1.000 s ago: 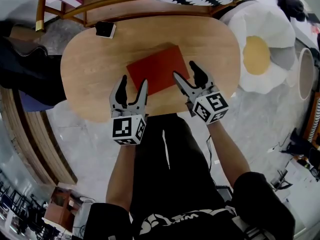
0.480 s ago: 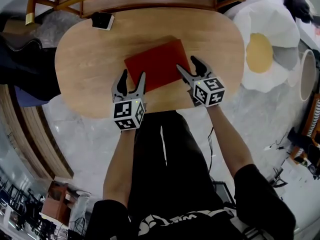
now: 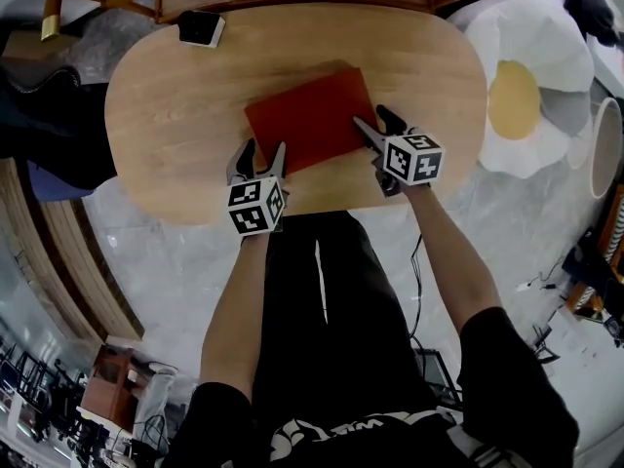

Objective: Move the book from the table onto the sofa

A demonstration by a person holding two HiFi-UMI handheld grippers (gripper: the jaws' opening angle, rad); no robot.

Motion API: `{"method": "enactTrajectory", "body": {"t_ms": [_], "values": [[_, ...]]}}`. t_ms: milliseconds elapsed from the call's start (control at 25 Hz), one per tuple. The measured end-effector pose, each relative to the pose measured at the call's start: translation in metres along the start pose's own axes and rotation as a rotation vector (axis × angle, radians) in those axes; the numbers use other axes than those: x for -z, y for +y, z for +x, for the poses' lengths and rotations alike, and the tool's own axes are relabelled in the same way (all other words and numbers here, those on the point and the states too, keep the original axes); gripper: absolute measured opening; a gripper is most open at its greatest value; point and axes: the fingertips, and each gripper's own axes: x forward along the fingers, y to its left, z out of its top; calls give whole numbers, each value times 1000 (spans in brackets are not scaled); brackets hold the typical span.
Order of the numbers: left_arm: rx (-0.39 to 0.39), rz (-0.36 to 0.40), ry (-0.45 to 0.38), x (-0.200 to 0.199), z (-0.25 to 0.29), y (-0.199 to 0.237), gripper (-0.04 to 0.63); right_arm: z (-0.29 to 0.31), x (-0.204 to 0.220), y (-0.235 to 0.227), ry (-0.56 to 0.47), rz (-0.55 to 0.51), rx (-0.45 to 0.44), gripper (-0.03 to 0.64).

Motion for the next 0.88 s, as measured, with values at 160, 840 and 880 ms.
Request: {"method": "enactTrajectory", "body": {"t_ms": [160, 840, 880], "values": [[18, -5, 51, 14, 8, 3, 252, 8, 9, 5, 61, -40, -38, 284], [138, -52, 101, 18, 18, -2, 252, 16, 14, 10, 65, 24, -109, 283], [143, -53, 102, 18, 18, -2, 252, 15, 14, 9, 61, 26, -108, 282]]}}
